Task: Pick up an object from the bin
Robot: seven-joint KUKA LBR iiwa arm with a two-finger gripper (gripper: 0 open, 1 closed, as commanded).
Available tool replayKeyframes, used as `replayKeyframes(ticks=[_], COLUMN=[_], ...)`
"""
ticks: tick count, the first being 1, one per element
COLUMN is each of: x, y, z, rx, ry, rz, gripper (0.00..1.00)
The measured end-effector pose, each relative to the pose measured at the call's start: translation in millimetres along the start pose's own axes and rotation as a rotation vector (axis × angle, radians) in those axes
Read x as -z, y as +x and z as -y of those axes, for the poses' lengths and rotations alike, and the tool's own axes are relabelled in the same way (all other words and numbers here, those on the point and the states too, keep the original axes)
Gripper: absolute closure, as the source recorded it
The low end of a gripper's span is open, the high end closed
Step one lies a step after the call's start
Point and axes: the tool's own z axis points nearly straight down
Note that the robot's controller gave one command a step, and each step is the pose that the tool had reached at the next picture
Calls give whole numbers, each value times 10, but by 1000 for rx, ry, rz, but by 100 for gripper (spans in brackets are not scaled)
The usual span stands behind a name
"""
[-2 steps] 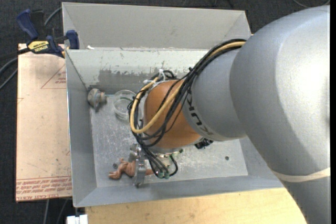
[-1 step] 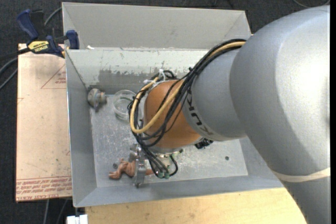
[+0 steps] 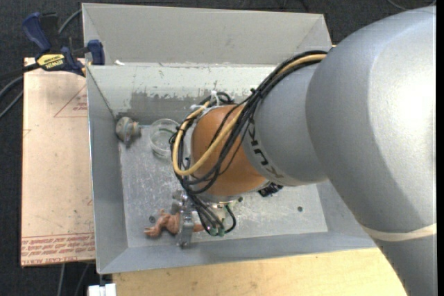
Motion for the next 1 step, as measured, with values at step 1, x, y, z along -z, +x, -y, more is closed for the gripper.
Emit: replayKeyframes(ticks=[1], x=[189], y=[28], z=[7], rx=[0], ry=[3], rz=[-10], gripper=[100])
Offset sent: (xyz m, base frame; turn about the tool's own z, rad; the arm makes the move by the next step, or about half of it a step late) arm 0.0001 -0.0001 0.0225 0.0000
